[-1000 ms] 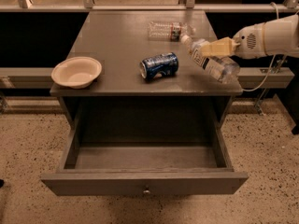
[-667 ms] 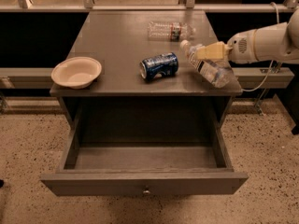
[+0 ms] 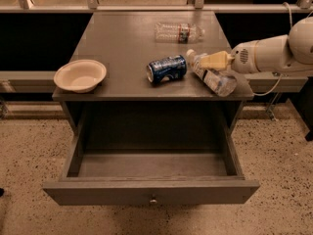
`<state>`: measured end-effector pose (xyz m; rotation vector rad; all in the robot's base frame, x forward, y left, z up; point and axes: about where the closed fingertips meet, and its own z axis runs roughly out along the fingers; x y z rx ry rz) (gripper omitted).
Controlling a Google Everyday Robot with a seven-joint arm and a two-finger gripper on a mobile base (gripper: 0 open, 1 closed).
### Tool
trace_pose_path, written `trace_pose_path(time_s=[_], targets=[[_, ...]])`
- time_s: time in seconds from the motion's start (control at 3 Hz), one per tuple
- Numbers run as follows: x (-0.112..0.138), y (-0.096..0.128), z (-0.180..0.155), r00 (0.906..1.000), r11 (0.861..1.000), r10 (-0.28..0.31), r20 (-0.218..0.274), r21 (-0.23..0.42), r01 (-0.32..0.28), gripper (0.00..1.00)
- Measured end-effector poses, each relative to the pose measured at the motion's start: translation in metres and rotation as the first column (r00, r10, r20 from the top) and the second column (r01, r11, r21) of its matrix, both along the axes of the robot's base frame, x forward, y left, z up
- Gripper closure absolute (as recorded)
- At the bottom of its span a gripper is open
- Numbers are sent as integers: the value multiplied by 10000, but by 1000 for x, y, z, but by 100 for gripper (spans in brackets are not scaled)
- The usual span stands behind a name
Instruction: Pick blue plastic bottle from top drawer and place on counter
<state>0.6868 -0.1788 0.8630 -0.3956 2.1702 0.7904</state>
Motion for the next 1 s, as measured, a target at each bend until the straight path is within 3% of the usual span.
trace_pose_path(time_s=[0.33,0.67,1.0], targets=[[0,3,-1,10000,10000,57,-24,10,-57,16],[1,5,-2,9999,10000,95,-42,17,-95,0],[1,6,13,9997,9996,169,203,-222,-164,0]])
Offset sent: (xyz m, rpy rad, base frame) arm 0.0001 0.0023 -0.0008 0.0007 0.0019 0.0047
